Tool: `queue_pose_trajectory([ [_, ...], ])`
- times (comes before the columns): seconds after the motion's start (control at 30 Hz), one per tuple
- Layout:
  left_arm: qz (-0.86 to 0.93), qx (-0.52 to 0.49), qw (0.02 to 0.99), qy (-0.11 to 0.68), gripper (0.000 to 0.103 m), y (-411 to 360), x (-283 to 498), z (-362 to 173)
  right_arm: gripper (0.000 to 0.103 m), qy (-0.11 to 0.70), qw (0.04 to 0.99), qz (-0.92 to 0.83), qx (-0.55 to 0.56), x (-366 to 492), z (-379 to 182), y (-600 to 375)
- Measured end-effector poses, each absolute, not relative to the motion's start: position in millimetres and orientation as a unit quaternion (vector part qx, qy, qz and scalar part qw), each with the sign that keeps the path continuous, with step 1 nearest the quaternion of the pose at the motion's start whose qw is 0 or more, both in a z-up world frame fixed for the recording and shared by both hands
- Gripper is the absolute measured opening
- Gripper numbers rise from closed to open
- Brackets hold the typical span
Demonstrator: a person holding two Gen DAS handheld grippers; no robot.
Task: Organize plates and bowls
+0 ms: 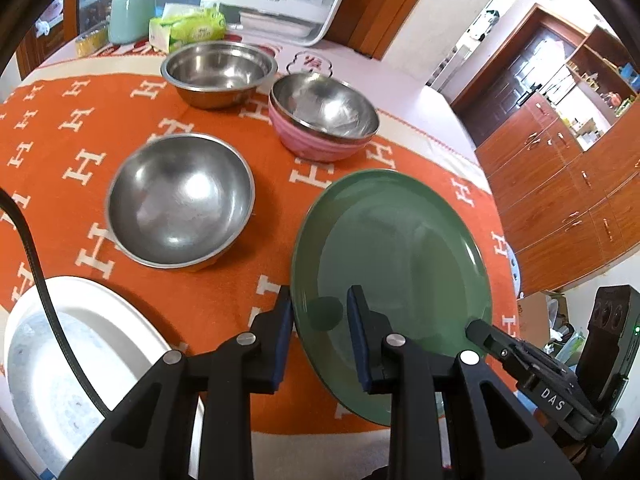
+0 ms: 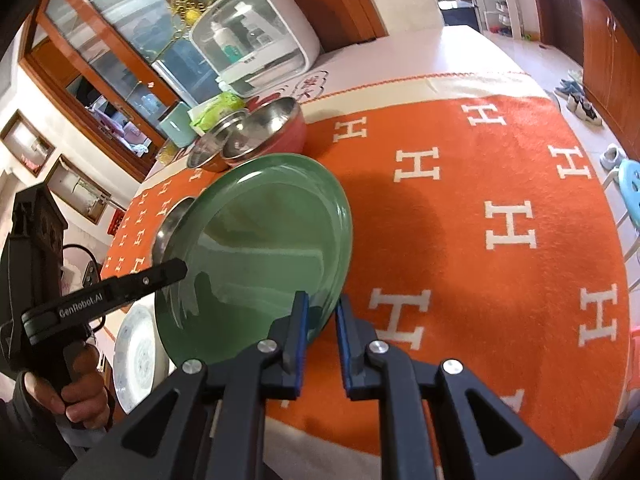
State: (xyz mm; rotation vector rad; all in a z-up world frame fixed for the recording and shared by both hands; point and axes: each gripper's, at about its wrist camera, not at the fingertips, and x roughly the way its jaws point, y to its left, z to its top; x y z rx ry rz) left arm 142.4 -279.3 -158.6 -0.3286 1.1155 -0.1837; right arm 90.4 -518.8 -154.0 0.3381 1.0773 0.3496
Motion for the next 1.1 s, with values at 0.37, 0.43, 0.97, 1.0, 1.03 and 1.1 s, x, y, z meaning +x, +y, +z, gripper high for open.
queue_pose_trajectory([
  [0.37,-0.097,-0.155,0.847,0.499,0.024,-257,109,-131,0.015,0.487,0.842,0.179,0.148,58,-132,-497],
  [0.43,-0.096,-0.156,0.849,0.495,0.024,-251,104,-128,0.015,0.486,0.842,0.183,0.145,54,-129,-492],
  [0.97,-0.044,-0.167,0.842,0.511,0.024,-194,54,-133,0.016,0.511,0.82,0.238,0.101,21,-137,-432],
  [1.0,-0.04,-0.167,0.841,0.513,0.024,-191,51,-134,0.016,0.513,0.818,0.24,0.099,21,-139,-430],
  [1.03,-0.036,-0.167,0.84,0.515,0.024,-188,49,-135,0.016,0.516,0.816,0.244,0.097,19,-141,-426],
  [1.1,-0.028,-0.167,0.836,0.521,0.024,-181,45,-138,0.017,0.522,0.811,0.249,0.094,16,-144,-418],
])
